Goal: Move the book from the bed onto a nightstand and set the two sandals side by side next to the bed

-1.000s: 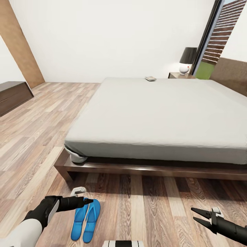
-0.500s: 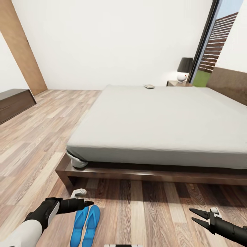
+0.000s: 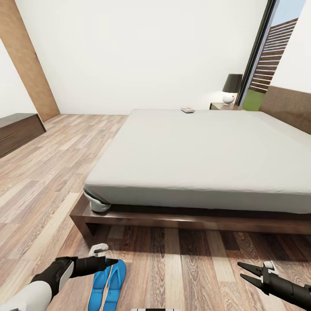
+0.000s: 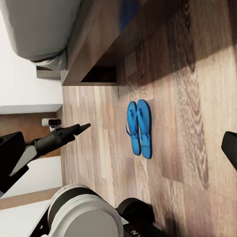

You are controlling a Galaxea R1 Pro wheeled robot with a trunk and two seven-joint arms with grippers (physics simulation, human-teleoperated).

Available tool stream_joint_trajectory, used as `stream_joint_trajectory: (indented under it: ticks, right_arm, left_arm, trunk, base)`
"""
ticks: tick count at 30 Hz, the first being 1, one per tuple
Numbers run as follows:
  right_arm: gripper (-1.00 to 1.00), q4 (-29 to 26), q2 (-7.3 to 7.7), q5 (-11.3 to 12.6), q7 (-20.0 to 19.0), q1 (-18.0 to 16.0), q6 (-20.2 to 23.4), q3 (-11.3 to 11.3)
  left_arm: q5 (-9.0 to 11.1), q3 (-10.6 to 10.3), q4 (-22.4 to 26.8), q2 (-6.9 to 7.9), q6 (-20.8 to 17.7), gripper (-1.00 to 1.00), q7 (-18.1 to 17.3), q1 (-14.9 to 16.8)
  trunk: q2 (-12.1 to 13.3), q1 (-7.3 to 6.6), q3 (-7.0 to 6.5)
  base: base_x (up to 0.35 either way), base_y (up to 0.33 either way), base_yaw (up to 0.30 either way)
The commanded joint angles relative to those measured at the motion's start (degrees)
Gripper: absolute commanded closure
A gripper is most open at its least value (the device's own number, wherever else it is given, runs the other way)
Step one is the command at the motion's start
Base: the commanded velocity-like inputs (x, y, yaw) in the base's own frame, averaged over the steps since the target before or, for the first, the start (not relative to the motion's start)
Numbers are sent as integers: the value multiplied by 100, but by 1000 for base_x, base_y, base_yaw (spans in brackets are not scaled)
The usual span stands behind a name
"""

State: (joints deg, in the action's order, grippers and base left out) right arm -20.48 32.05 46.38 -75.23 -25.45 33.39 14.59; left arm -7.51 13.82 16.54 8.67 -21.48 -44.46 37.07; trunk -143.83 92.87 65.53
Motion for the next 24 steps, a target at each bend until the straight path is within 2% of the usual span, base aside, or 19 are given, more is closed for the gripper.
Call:
stream_joint_trajectory:
  ticks: [1,7,17,24]
  right_arm:
    - [-100,3,1,49,-7,-4,52,33]
    - [-100,8,-11,48,-3,-4,53,28]
    - [-100,12,-29,47,0,-4,54,27]
    - [-100,18,-31,47,0,-4,54,16]
  left_arm:
    - [-31,50,-37,3,1,-100,-34,2]
    - [157,57,-312,23,145,-100,-41,-1]
    - [766,58,-734,47,517,-100,-59,-11]
    - [927,59,-841,191,594,-100,-62,-18]
  trunk:
    - [-2,-1,5]
    - [-2,-1,5]
    - [-2,-1,5]
    - [-2,-1,5]
  base:
    - [0,0,0]
    - [0,0,0]
    - [0,0,0]
    - [0,0,0]
